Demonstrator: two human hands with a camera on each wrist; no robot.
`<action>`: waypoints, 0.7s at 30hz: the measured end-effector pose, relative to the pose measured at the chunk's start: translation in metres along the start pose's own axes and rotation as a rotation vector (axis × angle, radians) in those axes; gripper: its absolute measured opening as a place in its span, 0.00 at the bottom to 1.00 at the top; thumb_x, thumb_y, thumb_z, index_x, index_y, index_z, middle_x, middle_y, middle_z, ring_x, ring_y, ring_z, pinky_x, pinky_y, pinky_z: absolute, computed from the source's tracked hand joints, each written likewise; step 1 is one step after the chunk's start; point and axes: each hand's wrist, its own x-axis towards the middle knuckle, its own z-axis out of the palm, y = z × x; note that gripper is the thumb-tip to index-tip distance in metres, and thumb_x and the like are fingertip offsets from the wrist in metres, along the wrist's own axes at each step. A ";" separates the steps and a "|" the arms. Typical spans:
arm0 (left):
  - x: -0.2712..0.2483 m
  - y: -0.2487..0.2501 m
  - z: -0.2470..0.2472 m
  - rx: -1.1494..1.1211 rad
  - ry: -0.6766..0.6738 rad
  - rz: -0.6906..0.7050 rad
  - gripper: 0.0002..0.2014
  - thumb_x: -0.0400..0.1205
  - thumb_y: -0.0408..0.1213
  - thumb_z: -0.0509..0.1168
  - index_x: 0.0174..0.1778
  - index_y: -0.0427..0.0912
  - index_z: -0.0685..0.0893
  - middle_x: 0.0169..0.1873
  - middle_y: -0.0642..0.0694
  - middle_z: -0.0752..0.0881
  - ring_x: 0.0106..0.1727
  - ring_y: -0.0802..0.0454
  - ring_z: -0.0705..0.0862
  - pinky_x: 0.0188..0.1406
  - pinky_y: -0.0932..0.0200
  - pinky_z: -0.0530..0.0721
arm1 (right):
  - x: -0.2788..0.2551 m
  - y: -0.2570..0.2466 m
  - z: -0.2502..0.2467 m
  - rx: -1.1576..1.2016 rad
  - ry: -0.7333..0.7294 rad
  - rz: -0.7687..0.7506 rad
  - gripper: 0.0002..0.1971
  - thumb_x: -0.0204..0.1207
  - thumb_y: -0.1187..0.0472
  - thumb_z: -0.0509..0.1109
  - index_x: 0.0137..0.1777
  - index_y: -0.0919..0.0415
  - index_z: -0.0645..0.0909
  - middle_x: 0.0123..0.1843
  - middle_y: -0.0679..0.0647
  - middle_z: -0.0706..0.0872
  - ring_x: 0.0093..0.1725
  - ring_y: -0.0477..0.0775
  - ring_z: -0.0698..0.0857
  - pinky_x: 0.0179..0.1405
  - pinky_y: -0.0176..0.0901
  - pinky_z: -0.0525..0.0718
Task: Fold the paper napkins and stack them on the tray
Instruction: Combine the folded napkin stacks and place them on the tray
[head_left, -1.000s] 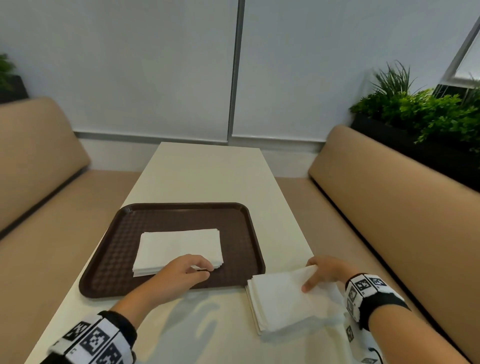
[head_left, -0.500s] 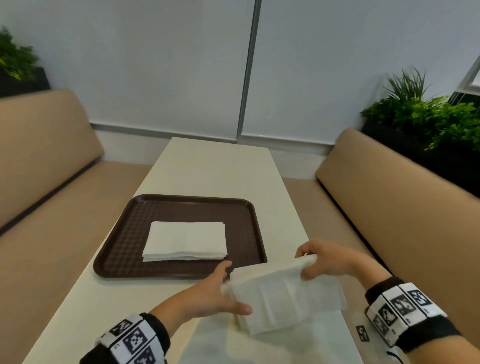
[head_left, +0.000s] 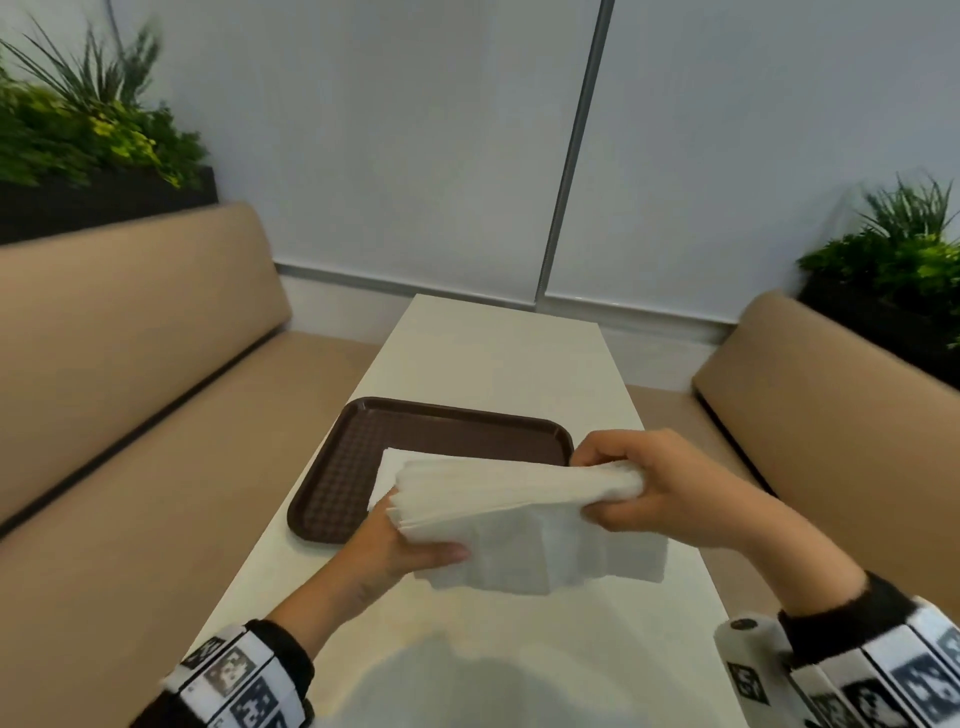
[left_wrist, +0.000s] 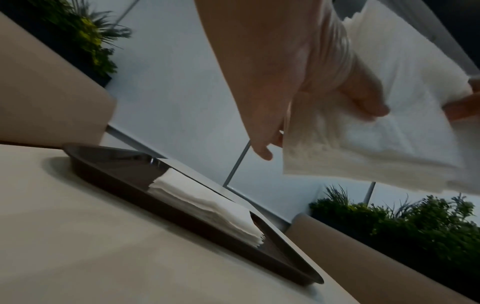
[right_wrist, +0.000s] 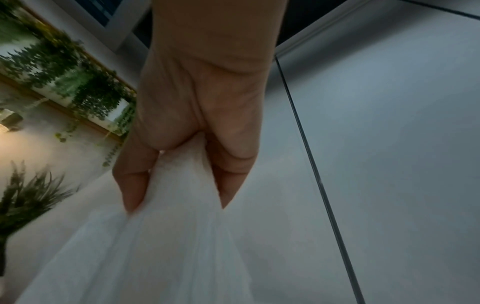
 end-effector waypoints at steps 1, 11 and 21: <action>-0.004 -0.001 -0.005 0.006 0.012 -0.018 0.45 0.51 0.54 0.85 0.66 0.49 0.80 0.57 0.52 0.89 0.61 0.54 0.85 0.51 0.63 0.84 | 0.002 0.007 0.009 0.039 -0.006 0.011 0.15 0.62 0.64 0.74 0.45 0.44 0.81 0.42 0.40 0.85 0.38 0.41 0.80 0.36 0.31 0.75; -0.021 -0.054 -0.028 0.167 0.206 -0.147 0.23 0.74 0.22 0.71 0.59 0.52 0.78 0.54 0.51 0.86 0.60 0.54 0.83 0.48 0.67 0.81 | 0.007 0.067 0.134 0.402 0.176 0.192 0.25 0.63 0.76 0.72 0.53 0.47 0.78 0.52 0.49 0.84 0.47 0.48 0.82 0.39 0.28 0.80; -0.015 -0.069 -0.018 0.025 0.177 -0.254 0.33 0.71 0.19 0.69 0.63 0.58 0.73 0.57 0.42 0.83 0.59 0.44 0.84 0.53 0.49 0.86 | 0.007 0.073 0.163 0.608 0.222 0.317 0.39 0.67 0.77 0.71 0.69 0.41 0.61 0.56 0.54 0.75 0.47 0.54 0.82 0.35 0.34 0.84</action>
